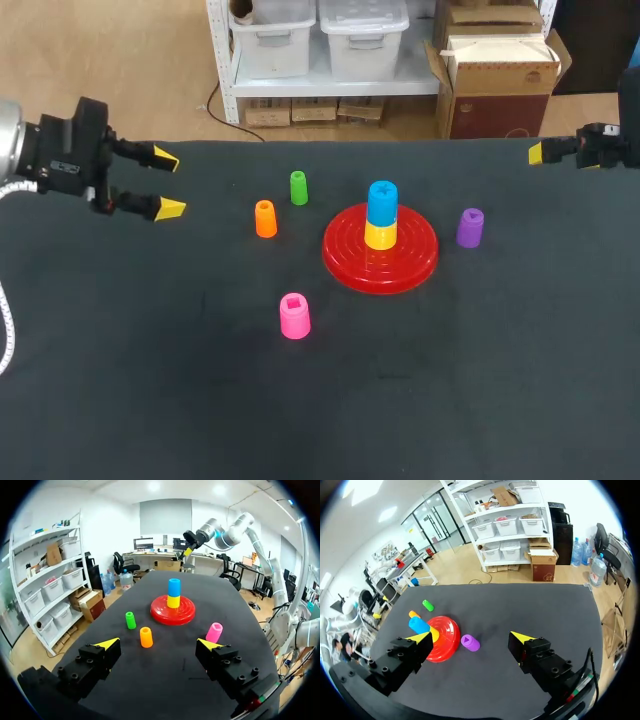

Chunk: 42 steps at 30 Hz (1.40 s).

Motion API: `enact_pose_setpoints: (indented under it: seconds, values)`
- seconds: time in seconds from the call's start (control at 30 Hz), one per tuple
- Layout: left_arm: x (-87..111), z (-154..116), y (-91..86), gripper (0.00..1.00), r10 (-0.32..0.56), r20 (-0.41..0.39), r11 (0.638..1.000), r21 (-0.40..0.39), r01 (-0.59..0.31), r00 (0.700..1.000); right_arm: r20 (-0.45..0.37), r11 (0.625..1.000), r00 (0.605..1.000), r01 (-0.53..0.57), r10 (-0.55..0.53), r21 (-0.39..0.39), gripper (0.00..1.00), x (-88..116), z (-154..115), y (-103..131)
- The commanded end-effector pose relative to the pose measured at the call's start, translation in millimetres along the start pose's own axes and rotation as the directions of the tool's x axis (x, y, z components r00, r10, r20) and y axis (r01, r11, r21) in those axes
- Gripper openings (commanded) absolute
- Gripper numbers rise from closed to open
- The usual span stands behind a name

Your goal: Pick up and stack the cylinders on the red base in this order: pink,purple,orange,green

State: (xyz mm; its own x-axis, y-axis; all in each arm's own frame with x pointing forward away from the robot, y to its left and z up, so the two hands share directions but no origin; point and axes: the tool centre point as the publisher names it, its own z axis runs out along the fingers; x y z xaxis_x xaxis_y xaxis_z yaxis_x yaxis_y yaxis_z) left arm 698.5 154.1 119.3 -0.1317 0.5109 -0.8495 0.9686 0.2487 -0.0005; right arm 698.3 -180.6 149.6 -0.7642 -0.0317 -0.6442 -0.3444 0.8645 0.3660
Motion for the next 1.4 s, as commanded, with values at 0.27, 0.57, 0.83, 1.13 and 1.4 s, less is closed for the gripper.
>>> enact_pose_setpoints:
  seconds: [0.27,0.57,0.83,1.13,1.4]
  values:
    - [0.6,0.0,-1.7,1.0,0.002,0.003,1.0,-0.005,-0.002,1.0,-0.301,0.913,0.869,0.328,-0.392,-0.243,1.0,9.7,68.0,117.3]
    - [0.6,0.0,-1.7,1.0,0.002,0.003,1.0,-0.005,-0.002,1.0,-0.478,0.798,0.64,0.511,-0.602,-0.32,1.0,45.9,90.0,186.6]
    - [0.6,0.0,-1.7,1.0,0.002,0.003,1.0,-0.005,-0.002,1.0,-0.412,0.741,0.616,0.543,-0.672,-0.396,1.0,54.2,94.4,204.4]
    - [0.6,0.0,-1.7,1.0,0.002,0.003,1.0,-0.005,-0.002,1.0,-0.412,0.741,0.616,0.543,-0.672,-0.396,1.0,54.2,94.4,204.4]
    - [0.6,0.0,-1.7,1.0,0.002,0.003,1.0,-0.005,-0.002,1.0,-0.481,0.683,0.491,0.587,-0.727,-0.434,1.0,73.7,106.9,221.5]
